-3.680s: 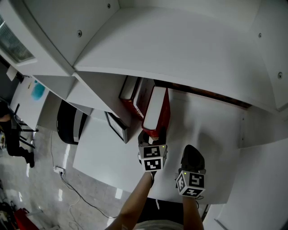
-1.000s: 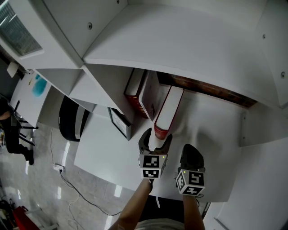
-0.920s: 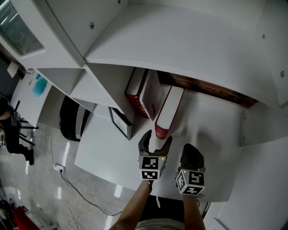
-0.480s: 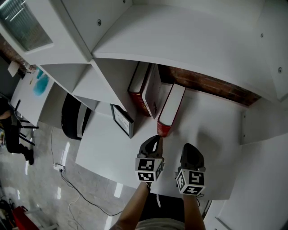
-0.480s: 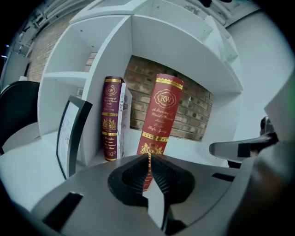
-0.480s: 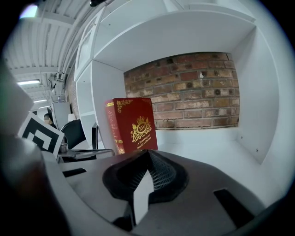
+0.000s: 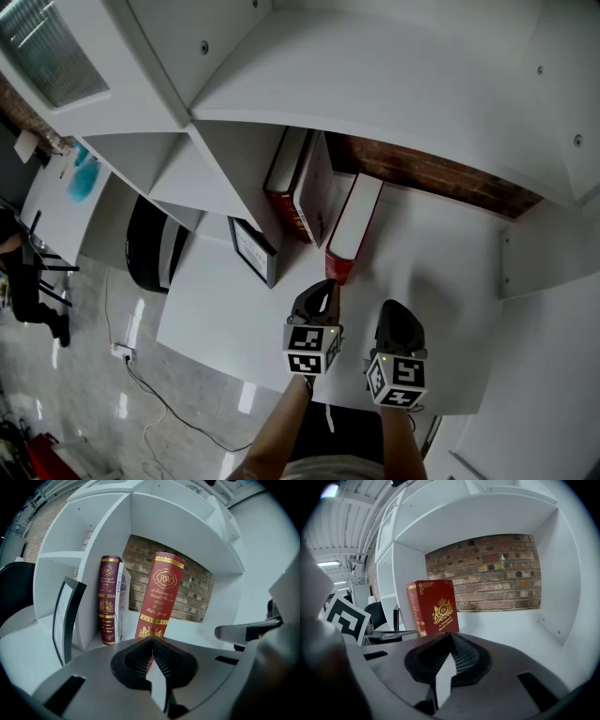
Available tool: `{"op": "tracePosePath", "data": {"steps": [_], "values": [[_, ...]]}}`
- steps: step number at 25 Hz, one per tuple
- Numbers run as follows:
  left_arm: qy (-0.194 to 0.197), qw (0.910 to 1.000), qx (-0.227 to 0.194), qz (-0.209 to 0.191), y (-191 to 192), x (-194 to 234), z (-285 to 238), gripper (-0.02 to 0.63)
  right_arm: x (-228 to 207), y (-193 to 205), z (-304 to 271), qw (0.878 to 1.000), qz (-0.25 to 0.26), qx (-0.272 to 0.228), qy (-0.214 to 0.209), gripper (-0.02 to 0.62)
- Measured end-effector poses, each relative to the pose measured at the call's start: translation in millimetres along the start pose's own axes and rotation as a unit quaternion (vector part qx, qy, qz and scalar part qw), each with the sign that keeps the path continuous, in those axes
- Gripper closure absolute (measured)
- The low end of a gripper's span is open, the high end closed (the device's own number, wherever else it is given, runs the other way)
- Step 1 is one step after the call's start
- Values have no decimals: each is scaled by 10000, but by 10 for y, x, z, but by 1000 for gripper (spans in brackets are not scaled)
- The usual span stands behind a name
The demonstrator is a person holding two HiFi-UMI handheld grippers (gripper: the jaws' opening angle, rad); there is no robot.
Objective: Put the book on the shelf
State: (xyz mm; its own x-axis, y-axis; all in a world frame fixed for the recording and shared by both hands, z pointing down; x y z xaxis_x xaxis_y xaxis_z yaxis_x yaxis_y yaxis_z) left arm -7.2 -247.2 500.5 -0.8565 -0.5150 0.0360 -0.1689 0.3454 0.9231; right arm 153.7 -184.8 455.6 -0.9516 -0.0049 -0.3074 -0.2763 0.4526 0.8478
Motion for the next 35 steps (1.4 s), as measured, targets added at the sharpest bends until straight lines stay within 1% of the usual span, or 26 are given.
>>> {"op": "tracePosePath", "data": {"steps": [20,27,35], "values": [[20,10000,1,40,-109,-48,-255,589,-143,-32,-56,9999,-37,21,97,578],[-31,9999,2,145,-168,-65,-403,589,-204,-44,-93,9999,-38,51,88,578],[46,9999,47,143,-239,-77,-576,589,-307,-79,-113,9999,-80,42,135,578]]}}
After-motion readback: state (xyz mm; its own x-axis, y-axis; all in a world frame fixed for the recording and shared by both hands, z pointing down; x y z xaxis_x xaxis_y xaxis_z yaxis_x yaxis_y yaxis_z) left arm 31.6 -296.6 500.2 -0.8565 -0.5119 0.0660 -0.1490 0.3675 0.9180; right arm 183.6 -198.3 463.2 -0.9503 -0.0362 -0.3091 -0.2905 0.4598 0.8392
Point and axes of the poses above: the fingertips, and each gripper's own axes: z backward along the fingers, x to its left, y out of its underside, the point moved 9 cm from there along z, backward along the fingers, and after that the axes turned 13 degrees about -z, right-handed, at the moved point
